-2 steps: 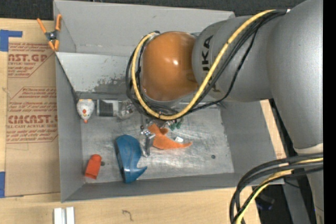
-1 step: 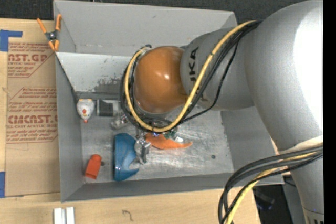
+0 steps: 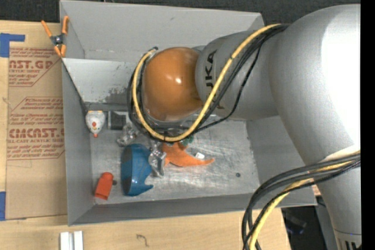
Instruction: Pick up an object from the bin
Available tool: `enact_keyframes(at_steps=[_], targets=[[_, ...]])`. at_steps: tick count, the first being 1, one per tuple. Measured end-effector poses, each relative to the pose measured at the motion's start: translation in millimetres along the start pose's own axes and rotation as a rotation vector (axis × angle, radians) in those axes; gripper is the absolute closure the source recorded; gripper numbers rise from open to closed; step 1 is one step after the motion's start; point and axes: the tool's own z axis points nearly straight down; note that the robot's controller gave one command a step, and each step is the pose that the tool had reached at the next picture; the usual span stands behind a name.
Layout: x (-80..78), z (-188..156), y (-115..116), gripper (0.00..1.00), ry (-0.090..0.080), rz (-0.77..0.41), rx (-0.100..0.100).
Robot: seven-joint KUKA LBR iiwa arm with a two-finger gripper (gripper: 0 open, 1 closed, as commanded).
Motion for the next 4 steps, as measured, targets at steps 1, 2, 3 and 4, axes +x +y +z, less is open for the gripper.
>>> enact_keyframes(at_steps=[1,2,3,4], targets=[[0.0,0.0,0.0,1.0,0.0,0.0,0.0],[0.6,-4.3,0.8,1.0,-0.002,0.001,-0.001],[0.9,-17.9,0.3,1.0,-0.004,-0.001,0.003],[1.4,-29.2,1.2,1.0,-0.003,0.0,0.001]])
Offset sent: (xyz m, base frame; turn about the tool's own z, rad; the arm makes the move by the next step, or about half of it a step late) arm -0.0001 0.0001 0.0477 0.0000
